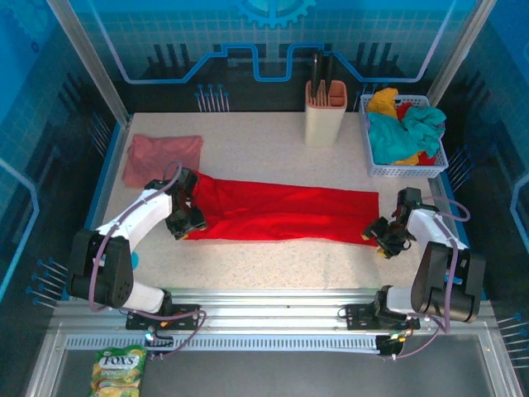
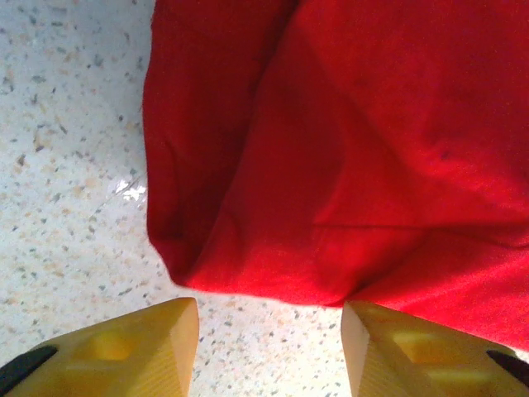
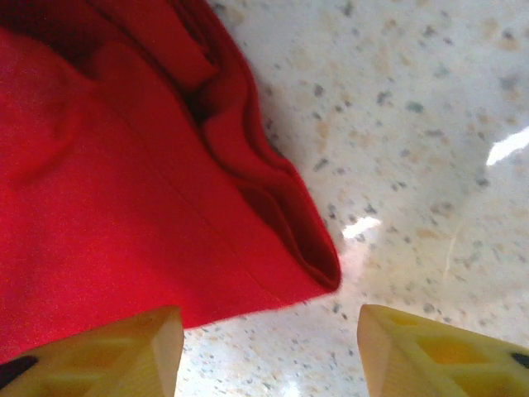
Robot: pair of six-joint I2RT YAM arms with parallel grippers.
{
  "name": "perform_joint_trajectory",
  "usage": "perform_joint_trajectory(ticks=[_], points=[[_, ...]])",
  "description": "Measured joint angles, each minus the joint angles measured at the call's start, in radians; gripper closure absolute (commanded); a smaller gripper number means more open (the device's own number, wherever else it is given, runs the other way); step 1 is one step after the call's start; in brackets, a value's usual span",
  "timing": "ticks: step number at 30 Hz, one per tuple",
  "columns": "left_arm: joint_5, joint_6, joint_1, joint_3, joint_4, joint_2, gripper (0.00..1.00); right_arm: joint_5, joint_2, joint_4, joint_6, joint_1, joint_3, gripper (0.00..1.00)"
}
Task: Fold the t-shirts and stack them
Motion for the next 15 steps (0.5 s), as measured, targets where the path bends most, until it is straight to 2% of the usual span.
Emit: perform_joint_trajectory(ticks=[2,7,9,12,15], points=[[-0.011,0.0,0.001,-0.014,0.016,0.0,0.52,-0.002,0.014,0.024,0.006,0.0,0.0,0.6],[-0.048,0.0,0.001,-0.055,0.039,-0.001,0.52,0.003,0.026,0.058,0.013,-0.001,-0.001,0.67],[-0.054,0.0,0.001,-0.066,0.049,-0.002,0.52,0.003,0.038,0.067,0.011,-0.001,-0.001,0.73],[-0.072,0.0,0.001,-0.08,0.069,-0.002,0.52,0.005,0.049,0.073,0.01,-0.002,-0.001,0.76],[-0.098,-0.002,0.002,-0.1,0.089,-0.005,0.58,0.01,0.05,0.078,0.009,-0.002,-0.001,0.8]])
